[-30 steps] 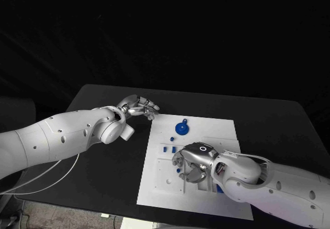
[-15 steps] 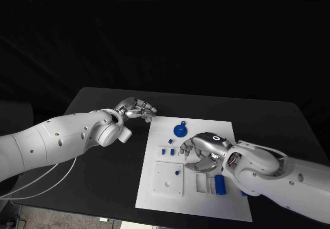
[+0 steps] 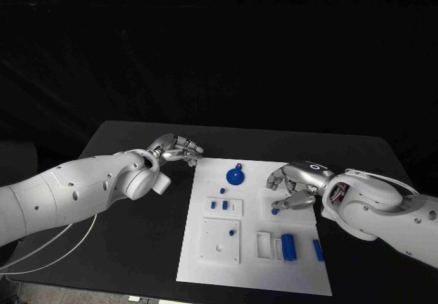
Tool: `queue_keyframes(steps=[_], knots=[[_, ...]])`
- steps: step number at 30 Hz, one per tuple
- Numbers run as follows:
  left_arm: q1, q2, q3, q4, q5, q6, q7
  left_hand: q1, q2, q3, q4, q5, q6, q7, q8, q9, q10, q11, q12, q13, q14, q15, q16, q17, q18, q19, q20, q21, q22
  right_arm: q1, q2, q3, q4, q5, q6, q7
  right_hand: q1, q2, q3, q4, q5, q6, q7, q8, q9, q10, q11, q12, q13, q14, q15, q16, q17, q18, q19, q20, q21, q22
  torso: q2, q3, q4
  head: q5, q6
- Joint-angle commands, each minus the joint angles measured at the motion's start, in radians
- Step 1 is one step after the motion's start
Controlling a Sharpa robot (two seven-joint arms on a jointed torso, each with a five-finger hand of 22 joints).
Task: Assemble the parts on the task board
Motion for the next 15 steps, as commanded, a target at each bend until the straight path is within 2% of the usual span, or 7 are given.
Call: queue_keyframes(steps=[1, 3, 5, 7, 15], knots=[[-0.002, 0.001, 0.001, 0.001, 0.002, 0.013, 0.006, 0.004, 0.002, -0.003, 0.004, 0.0, -0.009, 0.0, 0.006, -0.001, -0.005, 0.0, -0.004, -0.001, 0.001, 0.005, -0.004, 0.002, 0.005, -0.004, 0.006, -0.006, 0.001, 0.0, 0.001, 0.0, -0.002, -0.008, 0.098, -0.01, -0.018, 0.0, -0.02, -0.003, -0.006, -0.014, -0.005, -0.006, -0.003, -0.018, 0.005, -0.006, -0.008, -0.007, 0.009, 0.005, -0.001, 0.026, -0.012, 0.002, -0.008, 0.017, -0.001, 0.0012, -0.0013, -0.003, -0.001], [-0.003, 0.002, 0.001, 0.001, 0.002, 0.015, 0.006, 0.004, 0.002, -0.003, 0.004, 0.0, -0.009, 0.0, 0.006, -0.001, -0.005, 0.0, -0.005, -0.001, 0.001, 0.005, -0.004, 0.002, 0.005, -0.004, 0.006, -0.006, 0.001, 0.0, 0.003, -0.002, -0.002, -0.035, 0.114, -0.016, -0.026, -0.001, -0.035, -0.005, -0.021, -0.021, -0.009, -0.008, -0.004, -0.03, 0.009, -0.008, -0.013, -0.014, 0.012, 0.006, -0.001, 0.026, -0.017, 0.004, -0.011, 0.017, -0.001, 0.0015, -0.0011, -0.004, 0.0], [-0.005, 0.002, 0.001, 0.0, 0.002, 0.015, 0.006, 0.004, 0.002, -0.003, 0.004, 0.0, -0.009, 0.0, 0.006, -0.001, -0.006, 0.0, -0.005, -0.001, 0.001, 0.005, -0.004, 0.002, 0.005, -0.004, 0.006, -0.006, 0.001, 0.0, 0.005, -0.013, -0.002, -0.051, 0.127, -0.02, -0.03, 0.0, -0.048, -0.007, -0.043, -0.027, -0.018, -0.009, -0.005, -0.038, 0.011, -0.005, -0.018, -0.02, 0.015, 0.009, -0.001, 0.026, -0.022, 0.006, -0.013, 0.017, -0.001, 0.0022, -0.001, -0.006, 0.0], [-0.005, 0.002, 0.001, 0.0, 0.002, 0.015, 0.006, 0.004, 0.002, -0.003, 0.004, 0.0, -0.009, 0.0, 0.007, -0.001, -0.006, 0.0, -0.005, -0.001, 0.001, 0.005, -0.004, 0.002, 0.005, -0.004, 0.006, -0.006, 0.001, -0.001, 0.008, -0.022, -0.001, -0.067, 0.131, -0.023, -0.038, 0.0, -0.061, -0.006, -0.066, -0.027, -0.02, -0.007, -0.005, -0.039, 0.011, 0.0, -0.02, -0.023, 0.013, 0.011, -0.002, 0.026, -0.024, 0.006, -0.015, 0.017, -0.001, 0.0025, -0.0006, -0.008, 0.001], [-0.007, 0.001, 0.001, -0.003, 0.002, 0.016, 0.006, 0.005, 0.003, -0.003, 0.004, 0.0, -0.009, 0.0, 0.007, -0.001, -0.005, 0.0, -0.005, -0.001, 0.001, 0.005, -0.005, 0.004, 0.006, -0.004, 0.005, -0.006, 0.002, -0.012, 0.016, -0.027, 0.001, -0.098, 0.128, -0.029, -0.011, 0.006, -0.057, -0.006, -0.085, -0.019, -0.021, 0.004, -0.002, -0.029, 0.006, 0.023, -0.025, -0.025, 0.011, 0.018, -0.006, 0.026, -0.021, 0.003, -0.017, 0.016, 0.0, 0.0008, 0.0011, -0.011, 0.003]])
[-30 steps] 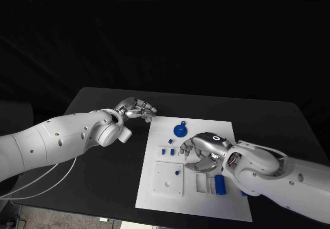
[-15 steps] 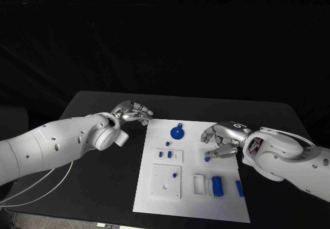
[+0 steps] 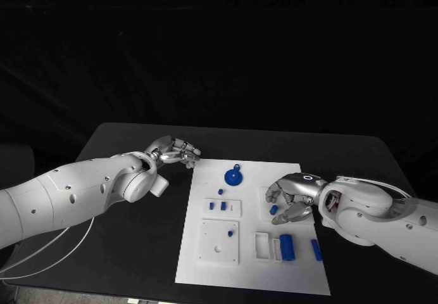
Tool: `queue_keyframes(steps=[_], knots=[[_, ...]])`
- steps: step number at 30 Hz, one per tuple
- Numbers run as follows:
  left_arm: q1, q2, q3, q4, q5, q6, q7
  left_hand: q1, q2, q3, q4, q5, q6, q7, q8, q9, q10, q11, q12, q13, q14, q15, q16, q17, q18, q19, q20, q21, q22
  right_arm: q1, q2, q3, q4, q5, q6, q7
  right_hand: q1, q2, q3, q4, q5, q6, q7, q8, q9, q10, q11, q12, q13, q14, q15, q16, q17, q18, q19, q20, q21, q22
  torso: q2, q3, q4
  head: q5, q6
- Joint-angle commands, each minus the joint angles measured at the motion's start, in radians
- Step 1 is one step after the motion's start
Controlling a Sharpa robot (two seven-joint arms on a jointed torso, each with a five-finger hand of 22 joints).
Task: Assemble the parts on the task board
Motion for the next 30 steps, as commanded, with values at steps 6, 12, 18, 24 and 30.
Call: queue_keyframes(steps=[6, 12, 18, 24, 30], knots=[[-0.001, 0.0, 0.0, 0.0, 0.002, 0.014, 0.006, 0.005, 0.003, -0.003, 0.005, 0.0, -0.009, 0.0, 0.007, -0.001, -0.005, 0.0, -0.005, -0.001, 0.002, 0.005, -0.006, 0.002, 0.006, -0.004, 0.005, -0.006, 0.002, -0.011, 0.007, -0.004, 0.001, -0.07, 0.028, -0.019, 0.102, 0.014, 0.098, 0.03, -0.106, 0.061, 0.022, 0.041, 0.006, 0.066, -0.026, 0.073, 0.0, 0.004, -0.023, 0.015, -0.015, 0.027, 0.01, -0.004, -0.006, 0.015, 0.001, -0.0026, 0.0006, -0.003, -0.003], [-0.002, -0.001, 0.0, 0.001, 0.002, 0.015, 0.007, 0.005, 0.004, -0.003, 0.005, 0.0, -0.009, 0.0, 0.007, -0.001, -0.005, 0.0, -0.005, -0.001, 0.002, 0.005, -0.006, 0.003, 0.006, -0.004, 0.005, -0.006, 0.002, -0.017, 0.015, -0.004, 0.0, -0.08, 0.01, -0.023, 0.129, 0.004, 0.183, 0.071, -0.121, 0.089, 0.017, 0.054, 0.004, 0.089, -0.038, 0.105, -0.001, 0.009, -0.036, 0.021, -0.022, 0.027, 0.019, -0.007, -0.004, 0.017, 0.001, -0.0028, 0.0015, -0.003, -0.004], [-0.002, -0.003, 0.0, 0.0, 0.002, 0.015, 0.006, 0.005, 0.004, -0.003, 0.005, 0.0, -0.009, 0.0, 0.007, -0.001, -0.005, 0.0, -0.005, -0.001, 0.002, 0.005, -0.006, 0.004, 0.006, -0.004, 0.005, -0.006, 0.002, -0.018, 0.018, -0.004, -0.002, -0.095, -0.013, -0.03, 0.147, 0.008, 0.244, 0.098, -0.121, 0.112, 0.007, 0.065, 0.004, 0.108, -0.047, 0.128, 0.0, 0.016, -0.045, 0.027, -0.025, 0.027, 0.028, -0.011, 0.002, 0.019, 0.001, -0.0028, 0.0014, -0.003, -0.006], [-0.002, -0.004, 0.0, 0.0, 0.002, 0.015, 0.006, 0.005, 0.005, -0.003, 0.005, 0.0, -0.009, 0.0, 0.007, -0.001, -0.005, 0.0, -0.005, -0.001, 0.002, 0.005, -0.007, 0.005, 0.006, -0.003, 0.006, -0.007, 0.003, -0.022, 0.022, -0.004, -0.003, -0.101, -0.036, -0.033, 0.143, 0.026, 0.289, 0.131, -0.122, 0.13, 0.0, 0.074, 0.004, 0.122, -0.054, 0.148, 0.0, 0.026, -0.052, 0.036, -0.027, 0.027, 0.041, -0.016, 0.011, 0.021, 0.001, -0.0024, 0.001, -0.002, -0.008], [-0.002, -0.005, 0.0, 0.0, 0.002, 0.016, 0.005, 0.005, 0.005, -0.003, 0.006, 0.0, -0.01, 0.0, 0.007, -0.002, -0.005, 0.0, -0.005, -0.002, 0.002, 0.005, -0.008, 0.005, 0.006, -0.003, 0.005, -0.007, 0.003, -0.022, 0.022, -0.004, -0.001, -0.124, -0.051, -0.036, 0.162, 0.037, 0.324, 0.128, -0.121, 0.149, -0.01, 0.083, 0.006, 0.139, -0.063, 0.167, 0.003, 0.031, -0.06, 0.041, -0.029, 0.027, 0.046, -0.023, 0.018, 0.022, 0.001, -0.0021, 0.0012, -0.001, -0.01]])
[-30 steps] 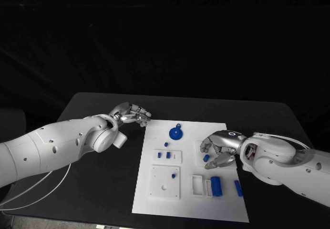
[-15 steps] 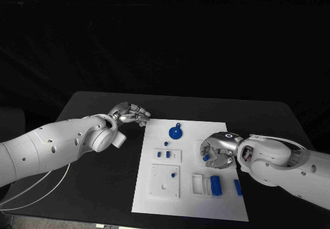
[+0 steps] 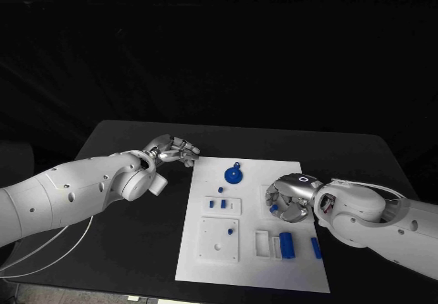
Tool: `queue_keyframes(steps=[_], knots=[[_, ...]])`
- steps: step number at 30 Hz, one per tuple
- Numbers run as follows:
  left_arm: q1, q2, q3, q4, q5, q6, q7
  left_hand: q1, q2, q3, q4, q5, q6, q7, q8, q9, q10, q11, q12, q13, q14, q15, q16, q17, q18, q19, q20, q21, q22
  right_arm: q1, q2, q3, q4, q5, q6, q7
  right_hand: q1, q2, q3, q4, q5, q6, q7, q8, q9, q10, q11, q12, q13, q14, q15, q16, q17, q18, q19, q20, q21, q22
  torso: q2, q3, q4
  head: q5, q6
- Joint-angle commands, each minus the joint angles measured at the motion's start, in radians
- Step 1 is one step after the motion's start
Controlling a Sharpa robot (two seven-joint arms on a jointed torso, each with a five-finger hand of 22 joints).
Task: Assemble the parts on the task board
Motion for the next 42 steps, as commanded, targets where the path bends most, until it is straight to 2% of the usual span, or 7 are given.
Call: queue_keyframes(steps=[1, 11, 14, 19, 24, 32, 42], knots=[[0.0, 0.0, 0.001, 0.001, 0.002, 0.013, 0.005, 0.005, 0.005, -0.003, 0.006, 0.0, -0.01, 0.0, 0.004, -0.002, -0.005, 0.0, -0.005, -0.002, 0.003, 0.006, -0.004, 0.001, 0.006, -0.003, 0.005, -0.007, 0.001, -0.001, 0.001, 0.0, 0.003, -0.042, -0.029, -0.005, 0.011, 0.013, 0.018, -0.005, -0.005, 0.014, -0.003, 0.008, 0.003, 0.015, -0.004, 0.012, 0.004, 0.005, -0.01, 0.007, -0.001, 0.026, 0.008, -0.001, 0.008, 0.023, 0.0, 0.0004, 0.0001, 0.0, -0.002], [0.0, 0.0, 0.001, 0.001, 0.002, 0.014, 0.005, 0.005, 0.005, -0.003, 0.005, 0.0, -0.01, 0.0, 0.004, -0.002, -0.005, 0.0, -0.005, -0.002, 0.003, 0.006, -0.005, 0.002, 0.006, -0.003, 0.005, -0.007, 0.002, -0.002, 0.0, 0.0, 0.008, -0.073, -0.07, -0.012, 0.03, 0.024, 0.069, -0.026, -0.005, 0.058, -0.021, 0.032, 0.015, 0.053, -0.023, 0.052, 0.019, 0.023, -0.028, 0.019, -0.001, 0.026, 0.031, -0.003, 0.03, 0.023, 0.0, 0.0007, -0.0002, 0.001, -0.004], [0.0, 0.0, 0.001, 0.001, 0.002, 0.014, 0.006, 0.005, 0.005, -0.003, 0.005, 0.0, -0.01, 0.0, 0.004, -0.002, -0.005, 0.0, -0.005, -0.002, 0.003, 0.006, -0.005, 0.003, 0.006, -0.003, 0.005, -0.007, 0.002, -0.002, -0.002, 0.0, 0.011, -0.079, -0.084, -0.012, 0.022, 0.042, 0.057, -0.023, -0.006, 0.062, -0.023, 0.035, 0.019, 0.057, -0.026, 0.059, 0.023, 0.028, -0.031, 0.021, -0.002, 0.026, 0.038, -0.004, 0.037, 0.023, 0.0, 0.0006, -0.0003, 0.002, -0.006], [-0.001, 0.001, 0.001, 0.001, 0.002, 0.014, 0.006, 0.006, 0.005, -0.003, 0.005, 0.0, -0.01, 0.0, 0.004, -0.002, -0.005, 0.0, -0.005, -0.002, 0.003, 0.006, -0.005, 0.003, 0.006, -0.003, 0.005, -0.007, 0.002, -0.002, -0.007, 0.001, 0.021, -0.087, -0.094, -0.014, 0.025, 0.047, 0.051, -0.025, -0.006, 0.065, -0.025, 0.037, 0.021, 0.059, -0.028, 0.064, 0.025, 0.03, -0.033, 0.023, -0.002, 0.026, 0.039, -0.006, 0.04, 0.022, -0.001, 0.0006, -0.0004, 0.003, -0.007], [-0.001, 0.001, 0.001, 0.001, 0.002, 0.013, 0.006, 0.006, 0.005, -0.003, 0.005, 0.0, -0.01, 0.0, 0.004, -0.002, -0.005, 0.0, -0.005, -0.002, 0.003, 0.006, -0.005, 0.003, 0.006, -0.003, 0.005, -0.008, 0.002, -0.001, -0.015, 0.015, 0.039, -0.082, -0.117, -0.004, 0.026, 0.046, 0.051, -0.025, -0.006, 0.066, -0.025, 0.038, 0.022, 0.06, -0.028, 0.066, 0.026, 0.031, -0.034, 0.023, -0.002, 0.026, 0.04, -0.006, 0.041, 0.022, -0.001, 0.0004, -0.0004, 0.005, -0.007], [-0.002, 0.003, 0.001, 0.001, 0.002, 0.011, 0.007, 0.005, 0.005, -0.003, 0.006, 0.0, -0.011, 0.0, 0.004, -0.002, -0.006, 0.0, -0.006, -0.002, 0.003, 0.006, -0.006, 0.004, 0.006, -0.003, 0.006, -0.008, 0.002, 0.003, -0.022, 0.025, 0.067, -0.013, -0.222, 0.049, 0.035, 0.039, 0.053, -0.021, -0.006, 0.07, -0.027, 0.041, 0.026, 0.062, -0.031, 0.072, 0.028, 0.035, -0.036, 0.026, -0.001, 0.026, 0.046, -0.008, 0.045, 0.021, -0.001, -0.0002, -0.0007, 0.011, -0.006], [-0.002, 0.009, 0.001, 0.0, 0.003, 0.009, 0.008, 0.005, 0.005, -0.003, 0.006, 0.0, -0.011, 0.0, 0.004, -0.002, -0.006, 0.0, -0.006, -0.002, 0.003, 0.006, -0.006, 0.005, 0.006, -0.003, 0.006, -0.008, 0.002, 0.002, 0.072, 0.022, 0.083, 0.038, -0.216, 0.083, 0.037, 0.038, 0.053, -0.016, -0.006, 0.069, -0.027, 0.04, 0.026, 0.062, -0.031, 0.073, 0.027, 0.036, -0.036, 0.027, -0.001, 0.026, 0.048, -0.009, 0.046, 0.02, -0.001, 0.0001, -0.0009, 0.025, -0.005]])
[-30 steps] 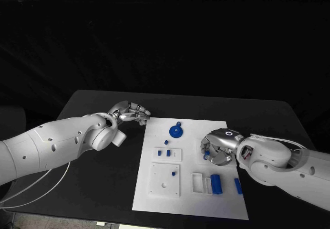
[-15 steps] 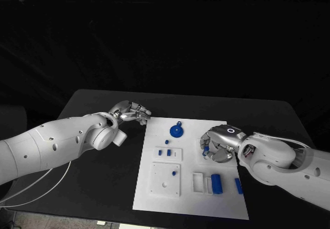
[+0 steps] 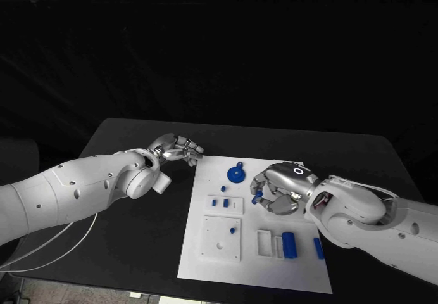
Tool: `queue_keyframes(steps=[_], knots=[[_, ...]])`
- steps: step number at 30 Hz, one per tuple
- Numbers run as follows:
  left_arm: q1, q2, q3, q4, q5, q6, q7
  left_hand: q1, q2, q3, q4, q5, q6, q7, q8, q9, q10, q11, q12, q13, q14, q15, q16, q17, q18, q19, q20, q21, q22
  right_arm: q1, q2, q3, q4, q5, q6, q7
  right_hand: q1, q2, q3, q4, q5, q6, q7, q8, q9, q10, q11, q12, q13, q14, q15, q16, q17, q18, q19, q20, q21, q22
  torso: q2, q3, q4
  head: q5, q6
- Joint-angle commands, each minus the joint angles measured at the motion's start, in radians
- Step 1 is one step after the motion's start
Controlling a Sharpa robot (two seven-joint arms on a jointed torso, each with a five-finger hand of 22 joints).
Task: Assemble the parts on the task board
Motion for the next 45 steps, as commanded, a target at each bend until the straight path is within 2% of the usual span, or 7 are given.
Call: queue_keyframes(steps=[1, 3, 10, 20, 30, 36, 45], knots=[[0.0, 0.006, 0.001, 0.001, 0.003, 0.007, 0.008, 0.005, 0.005, -0.003, 0.006, 0.0, -0.005, -0.001, 0.004, -0.001, -0.006, 0.0, -0.006, -0.001, 0.003, 0.006, -0.006, 0.001, 0.006, -0.003, 0.006, -0.004, 0.002, 0.0, 0.033, -0.006, 0.001, 0.029, -0.012, 0.037, 0.01, -0.003, 0.001, 0.007, -0.001, 0.006, 0.003, 0.003, 0.001, 0.025, -0.019, 0.005, 0.022, 0.0, -0.005, 0.004, -0.001, 0.026, 0.005, 0.001, 0.007, 0.02, 0.001, -0.0003, -0.0003, 0.007, 0.0], [0.0, 0.01, 0.001, 0.001, 0.003, 0.007, 0.008, 0.005, 0.005, -0.003, 0.006, 0.0, -0.005, -0.001, 0.004, -0.001, -0.006, 0.0, -0.006, -0.001, 0.003, 0.006, -0.007, 0.001, 0.006, -0.003, 0.006, -0.004, 0.002, -0.002, 0.072, -0.018, -0.003, 0.014, -0.004, 0.036, 0.01, -0.003, 0.0, 0.007, -0.001, 0.005, 0.003, 0.003, 0.001, 0.024, -0.019, 0.005, 0.022, -0.001, -0.005, 0.004, -0.001, 0.026, 0.004, 0.001, 0.007, 0.02, 0.001, -0.0008, 0.0005, 0.009, 0.002], [0.0, 0.021, 0.001, -0.001, 0.004, 0.007, 0.008, 0.005, 0.005, -0.003, 0.006, 0.0, -0.005, -0.001, 0.004, -0.001, -0.006, 0.0, -0.006, -0.001, 0.003, 0.006, -0.007, 0.002, 0.006, -0.003, 0.006, -0.004, 0.002, -0.031, 0.143, -0.039, -0.004, -0.01, 0.029, 0.034, 0.012, -0.003, -0.001, 0.006, -0.001, 0.003, 0.004, 0.002, 0.002, 0.022, -0.018, 0.005, 0.022, -0.001, -0.004, 0.003, -0.002, 0.026, 0.003, 0.0, 0.006, 0.02, 0.0, -0.0024, 0.0017, 0.02, 0.004], [0.0, 0.026, 0.001, 0.001, 0.004, 0.007, 0.008, 0.005, 0.006, -0.003, 0.006, 0.0, -0.005, -0.001, 0.004, -0.002, -0.005, 0.0, -0.006, -0.001, 0.003, 0.006, -0.008, 0.003, 0.006, -0.003, 0.006, -0.005, 0.002, -0.068, 0.187, -0.064, -0.021, -0.032, 0.076, 0.027, 0.013, -0.002, -0.004, 0.004, -0.001, 0.001, 0.005, 0.001, 0.002, 0.019, -0.018, 0.005, 0.021, -0.003, -0.004, 0.002, -0.002, 0.026, 0.001, 0.0, 0.006, 0.02, 0.001, -0.0017, 0.0009, 0.035, -0.001], [0.0, 0.025, 0.001, 0.002, 0.004, 0.008, 0.007, 0.005, 0.006, -0.003, 0.006, 0.0, -0.005, -0.001, 0.005, -0.002, -0.005, 0.0, -0.006, -0.001, 0.004, 0.006, -0.009, 0.004, 0.006, -0.002, 0.006, -0.005, 0.003, -0.077, 0.198, -0.07, -0.027, -0.048, 0.116, 0.019, 0.014, -0.002, -0.006, 0.002, -0.001, 0.0, 0.005, 0.001, 0.003, 0.018, -0.017, 0.006, 0.021, -0.003, -0.004, 0.002, -0.002, 0.026, 0.0, 0.0, 0.006, 0.02, 0.001, 0.0007, -0.0007, 0.043, -0.006], [0.0, 0.024, 0.001, 0.002, 0.004, 0.008, 0.007, 0.005, 0.005, -0.003, 0.006, 0.0, -0.005, -0.001, 0.005, -0.002, -0.005, 0.0, -0.006, -0.001, 0.004, 0.006, -0.009, 0.005, 0.006, -0.002, 0.006, -0.005, 0.003, -0.078, 0.193, -0.071, -0.028, -0.053, 0.128, 0.015, 0.015, -0.001, -0.008, 0.001, -0.001, 0.0, 0.005, 0.001, 0.003, 0.018, -0.018, 0.006, 0.021, -0.003, -0.004, 0.002, -0.002, 0.026, 0.0, 0.0, 0.007, 0.02, 0.001, 0.0006, -0.0008, 0.044, -0.002], [0.0, 0.022, 0.001, 0.001, 0.004, 0.008, 0.007, 0.005, 0.005, -0.004, 0.006, 0.0, -0.005, -0.001, 0.005, -0.002, -0.005, 0.0, -0.006, -0.001, 0.004, 0.006, -0.01, 0.006, 0.006, -0.002, 0.006, -0.005, 0.003, -0.078, 0.187, -0.072, -0.031, -0.057, 0.152, 0.008, 0.015, 0.0, -0.008, -0.001, -0.001, 0.0, 0.005, 0.001, 0.004, 0.018, -0.018, 0.007, 0.021, -0.002, -0.004, 0.002, -0.002, 0.026, 0.0, 0.0, 0.007, 0.02, 0.0, -0.0004, -0.0002, 0.045, -0.006]])
